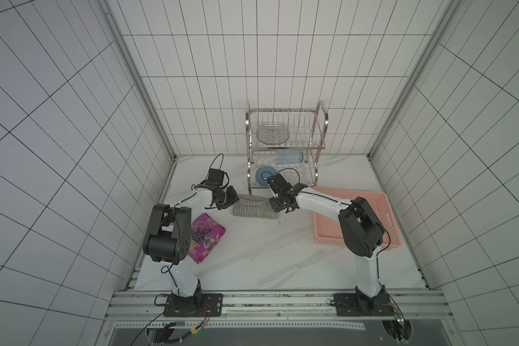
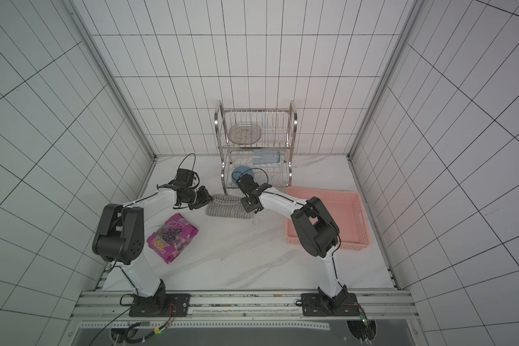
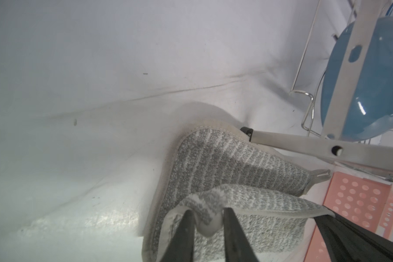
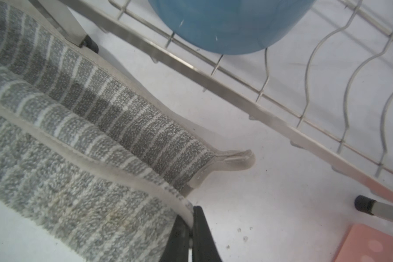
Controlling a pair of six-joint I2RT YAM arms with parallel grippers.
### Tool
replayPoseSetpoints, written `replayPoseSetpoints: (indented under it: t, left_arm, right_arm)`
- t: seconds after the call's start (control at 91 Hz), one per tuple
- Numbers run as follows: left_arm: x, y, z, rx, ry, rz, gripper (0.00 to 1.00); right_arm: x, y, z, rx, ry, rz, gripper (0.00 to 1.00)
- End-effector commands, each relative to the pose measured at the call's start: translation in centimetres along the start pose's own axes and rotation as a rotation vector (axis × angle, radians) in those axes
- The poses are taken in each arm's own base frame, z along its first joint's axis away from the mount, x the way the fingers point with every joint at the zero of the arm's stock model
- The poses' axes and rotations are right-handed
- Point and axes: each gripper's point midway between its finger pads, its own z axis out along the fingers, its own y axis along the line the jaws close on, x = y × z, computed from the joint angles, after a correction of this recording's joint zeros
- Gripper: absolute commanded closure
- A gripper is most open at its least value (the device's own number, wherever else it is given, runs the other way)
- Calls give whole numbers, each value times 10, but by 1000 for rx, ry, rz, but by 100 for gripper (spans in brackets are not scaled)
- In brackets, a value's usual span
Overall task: Fold the square dishcloth
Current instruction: Fold the cleaning item at the center of the board.
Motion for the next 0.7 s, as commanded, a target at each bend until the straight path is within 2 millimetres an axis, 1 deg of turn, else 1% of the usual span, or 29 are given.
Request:
replayPoseSetpoints:
  t: [0.0,0.077,0.176,0.231,0.319,0.429,0.561,0.693]
  left_arm:
    - [-11,-7,-1,21,-25,24,58]
    - [-9,-6,-3,17,-27,29,47]
    - [-7,-2,-5,12,-29,32,40]
    - [-6,-1,-8,11,-32,35,38]
    - [-3,3,-11,10,-31,35,38]
    - [3,7,-11,11,-18,34,38]
    - [10,18,-8,-21,-11,20,43]
    - [17,22,-2,-17,11,11,45]
  right_arm:
    - [-1,-5,3,23,12,17,86]
    - [-1,-6,2,25,11,21,84]
    - [-3,-7,-2,31,3,27,80]
    - [-4,-9,-5,41,-3,31,77]
    - [-6,-13,-9,56,-10,42,70]
    - [-6,-15,-14,60,-13,61,65]
    - [-5,-15,-23,46,-14,113,60]
    - [-1,-10,-37,0,-20,184,55]
